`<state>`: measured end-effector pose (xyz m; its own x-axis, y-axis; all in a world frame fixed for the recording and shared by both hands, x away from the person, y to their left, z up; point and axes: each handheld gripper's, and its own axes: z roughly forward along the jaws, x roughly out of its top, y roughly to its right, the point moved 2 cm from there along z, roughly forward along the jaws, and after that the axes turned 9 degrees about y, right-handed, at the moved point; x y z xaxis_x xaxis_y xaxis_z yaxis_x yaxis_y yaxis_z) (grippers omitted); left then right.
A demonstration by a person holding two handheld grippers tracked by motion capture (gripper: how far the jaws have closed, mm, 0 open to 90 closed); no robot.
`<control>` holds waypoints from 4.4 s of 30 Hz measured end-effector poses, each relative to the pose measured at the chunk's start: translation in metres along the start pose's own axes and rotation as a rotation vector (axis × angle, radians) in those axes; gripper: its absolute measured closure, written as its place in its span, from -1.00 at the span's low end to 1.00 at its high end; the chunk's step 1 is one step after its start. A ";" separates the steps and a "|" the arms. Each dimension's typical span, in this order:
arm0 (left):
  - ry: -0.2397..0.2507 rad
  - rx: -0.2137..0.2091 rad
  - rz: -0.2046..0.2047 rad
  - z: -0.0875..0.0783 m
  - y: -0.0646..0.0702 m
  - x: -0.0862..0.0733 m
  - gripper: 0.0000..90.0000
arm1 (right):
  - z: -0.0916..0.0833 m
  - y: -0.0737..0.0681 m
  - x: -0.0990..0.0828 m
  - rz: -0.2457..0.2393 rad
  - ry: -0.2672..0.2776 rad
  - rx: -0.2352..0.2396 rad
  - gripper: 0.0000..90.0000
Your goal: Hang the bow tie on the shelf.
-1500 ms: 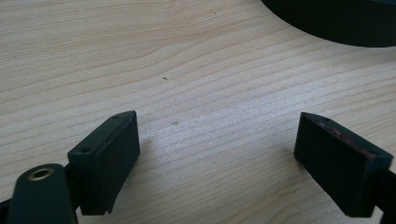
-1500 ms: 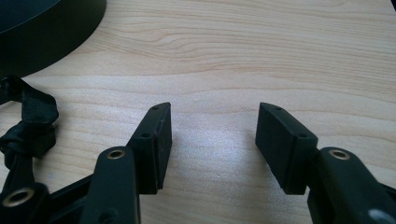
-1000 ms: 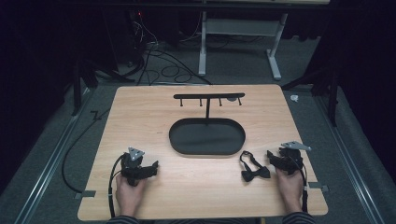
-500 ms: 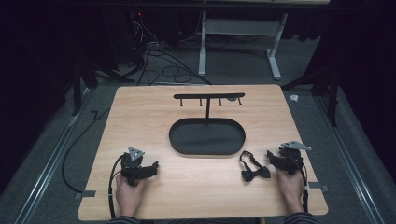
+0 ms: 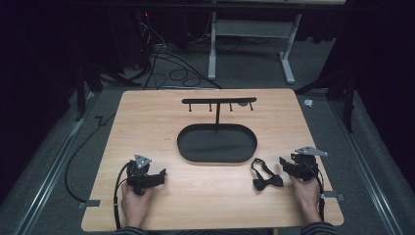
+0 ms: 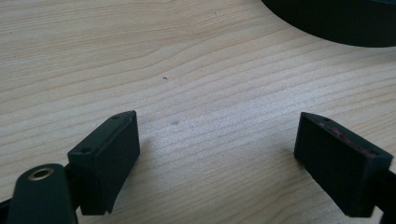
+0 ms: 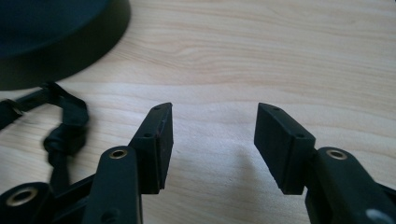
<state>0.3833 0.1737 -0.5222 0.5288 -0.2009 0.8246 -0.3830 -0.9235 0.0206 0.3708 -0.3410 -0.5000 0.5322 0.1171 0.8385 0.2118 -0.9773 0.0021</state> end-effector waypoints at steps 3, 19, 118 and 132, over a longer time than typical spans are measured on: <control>0.000 0.000 0.000 0.000 0.000 0.000 -0.67 | -0.005 -0.004 0.004 0.000 -0.004 0.025 0.14; 0.002 0.001 0.000 0.000 0.000 0.000 -0.67 | -0.016 -0.029 0.013 -0.031 0.002 0.119 0.25; 0.003 0.000 -0.001 0.000 0.000 0.000 -0.67 | -0.027 -0.079 0.054 -0.222 0.050 0.233 0.77; 0.003 0.000 -0.001 0.000 0.000 0.000 -0.67 | -0.036 -0.084 0.076 -0.251 0.097 0.242 0.77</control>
<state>0.3834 0.1738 -0.5224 0.5267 -0.1987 0.8265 -0.3826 -0.9236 0.0218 0.3639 -0.2559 -0.4169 0.3616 0.3194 0.8759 0.5200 -0.8489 0.0949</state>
